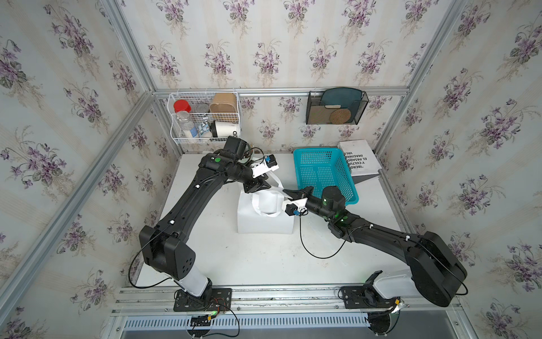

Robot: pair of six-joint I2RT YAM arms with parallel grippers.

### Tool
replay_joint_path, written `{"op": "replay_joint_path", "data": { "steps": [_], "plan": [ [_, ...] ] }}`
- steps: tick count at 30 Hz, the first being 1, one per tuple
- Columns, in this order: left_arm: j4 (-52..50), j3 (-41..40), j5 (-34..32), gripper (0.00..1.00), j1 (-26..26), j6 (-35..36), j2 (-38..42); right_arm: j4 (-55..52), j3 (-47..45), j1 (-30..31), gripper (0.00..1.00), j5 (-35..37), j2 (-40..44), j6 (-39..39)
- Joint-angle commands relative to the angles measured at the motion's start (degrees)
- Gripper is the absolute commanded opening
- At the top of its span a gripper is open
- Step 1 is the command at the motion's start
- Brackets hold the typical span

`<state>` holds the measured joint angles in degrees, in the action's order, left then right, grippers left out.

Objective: Place the ice pack in the delivery bag
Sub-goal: Seal the delivery bag at the center of the board.

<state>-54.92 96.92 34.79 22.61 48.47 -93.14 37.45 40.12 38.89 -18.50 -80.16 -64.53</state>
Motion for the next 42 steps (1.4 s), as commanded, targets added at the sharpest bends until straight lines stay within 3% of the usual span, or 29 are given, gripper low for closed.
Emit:
{"op": "replay_joint_path", "data": {
  "steps": [1,6,23,34,38,42],
  "plan": [
    [-2.00,0.14,-1.99,0.48,0.20,2.70,0.04,-4.01,-0.49,-0.05,0.00,1.17,-0.10,-0.35],
    [-2.54,-1.40,-6.44,0.49,0.92,5.19,-0.32,-3.88,-0.48,-0.05,0.00,0.95,0.11,-0.33],
    [-4.01,0.81,-9.41,0.48,2.13,7.61,-5.39,-3.41,-1.20,0.56,0.00,0.70,0.98,-0.76],
    [-5.18,0.72,-11.05,0.18,2.17,7.43,-6.10,-2.69,-1.78,0.69,0.01,0.88,1.80,-0.45],
    [-5.65,0.72,-11.08,0.02,2.16,7.99,-6.17,-2.28,-2.16,0.74,0.17,1.33,2.41,0.43],
    [-7.24,1.68,-10.53,0.00,2.04,8.49,-6.17,-3.08,-2.79,0.73,0.51,2.79,4.66,2.12]
  ]
}}
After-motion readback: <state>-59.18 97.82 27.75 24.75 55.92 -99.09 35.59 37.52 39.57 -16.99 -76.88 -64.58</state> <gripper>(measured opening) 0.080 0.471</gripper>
